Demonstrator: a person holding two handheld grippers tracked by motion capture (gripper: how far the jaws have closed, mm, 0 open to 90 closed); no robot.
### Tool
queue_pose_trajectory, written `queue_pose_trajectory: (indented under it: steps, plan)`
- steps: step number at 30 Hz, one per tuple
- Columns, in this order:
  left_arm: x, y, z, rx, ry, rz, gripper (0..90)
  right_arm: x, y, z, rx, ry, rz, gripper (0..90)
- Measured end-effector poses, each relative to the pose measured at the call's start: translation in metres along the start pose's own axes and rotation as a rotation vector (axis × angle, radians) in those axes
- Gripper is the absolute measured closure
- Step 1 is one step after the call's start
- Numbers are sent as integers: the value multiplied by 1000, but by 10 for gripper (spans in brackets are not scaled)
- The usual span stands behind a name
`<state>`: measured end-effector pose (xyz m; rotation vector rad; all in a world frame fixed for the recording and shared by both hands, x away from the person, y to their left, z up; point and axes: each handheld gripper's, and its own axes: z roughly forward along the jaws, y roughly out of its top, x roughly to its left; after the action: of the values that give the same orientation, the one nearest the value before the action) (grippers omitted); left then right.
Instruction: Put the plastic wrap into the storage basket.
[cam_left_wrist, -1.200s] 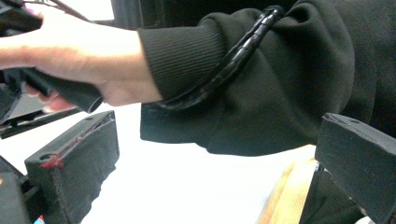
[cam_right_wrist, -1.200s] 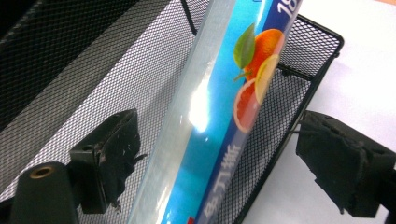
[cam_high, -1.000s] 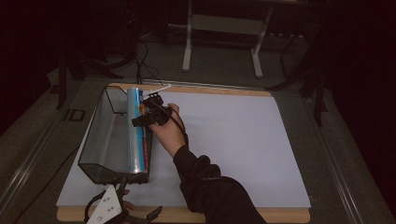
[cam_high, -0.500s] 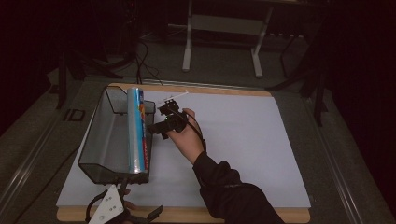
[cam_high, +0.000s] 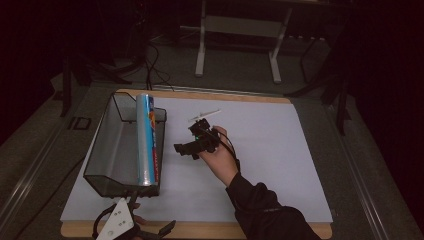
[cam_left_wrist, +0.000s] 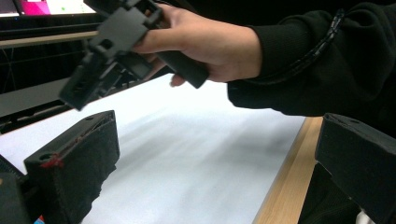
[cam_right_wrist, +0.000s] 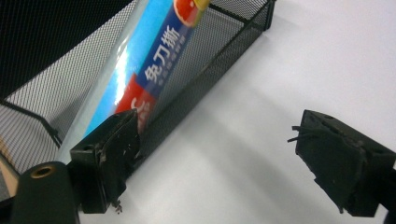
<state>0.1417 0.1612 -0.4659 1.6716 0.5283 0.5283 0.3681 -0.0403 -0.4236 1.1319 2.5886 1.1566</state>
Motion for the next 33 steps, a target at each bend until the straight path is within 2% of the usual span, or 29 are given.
queue_pose_trajectory:
  steps: [5,12,19,25,33]
  plan:
    - [0,0,1,5,0,1,6,-7,-16,-10,-4,6,-9,134]
    - [0,0,2,10,-1,2,7,-21,-38,-25,2,16,27,130]
    - [-1,-1,3,13,0,2,7,-32,-57,-34,13,13,42,131]
    - [-1,0,3,13,-2,5,7,-36,-75,-36,28,41,66,130]
    - [-1,0,3,13,-3,5,6,-40,-99,-43,45,35,74,135]
